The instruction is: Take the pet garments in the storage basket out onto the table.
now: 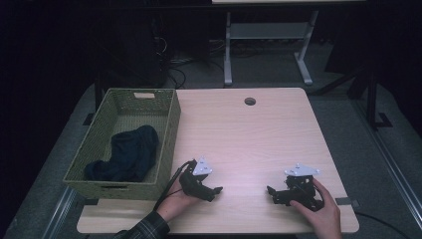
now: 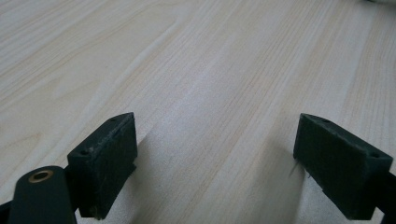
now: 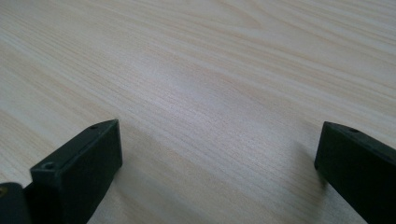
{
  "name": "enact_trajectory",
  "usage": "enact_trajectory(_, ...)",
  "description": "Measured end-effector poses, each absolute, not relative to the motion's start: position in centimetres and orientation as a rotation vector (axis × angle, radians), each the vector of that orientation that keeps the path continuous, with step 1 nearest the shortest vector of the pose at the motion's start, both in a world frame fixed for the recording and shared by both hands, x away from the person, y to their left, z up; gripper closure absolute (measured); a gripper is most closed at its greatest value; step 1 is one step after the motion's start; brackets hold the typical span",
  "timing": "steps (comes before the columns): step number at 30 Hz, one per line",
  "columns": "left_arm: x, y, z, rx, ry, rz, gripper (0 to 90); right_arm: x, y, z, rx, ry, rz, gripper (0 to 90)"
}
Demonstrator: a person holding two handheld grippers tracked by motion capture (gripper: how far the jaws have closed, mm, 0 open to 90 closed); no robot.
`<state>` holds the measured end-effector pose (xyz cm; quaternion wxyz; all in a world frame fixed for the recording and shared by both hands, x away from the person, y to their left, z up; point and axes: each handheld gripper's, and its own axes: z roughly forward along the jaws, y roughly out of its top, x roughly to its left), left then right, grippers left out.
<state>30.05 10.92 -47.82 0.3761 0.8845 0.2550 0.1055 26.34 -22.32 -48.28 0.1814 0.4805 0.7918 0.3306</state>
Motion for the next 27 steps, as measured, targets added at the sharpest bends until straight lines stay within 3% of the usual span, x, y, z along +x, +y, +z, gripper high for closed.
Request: enact_trajectory(27,30.4,11.4,-46.7,2.291,0.677,0.248,13.7,26.3,-22.3,-48.3,1.357,2.235,0.934,0.4)
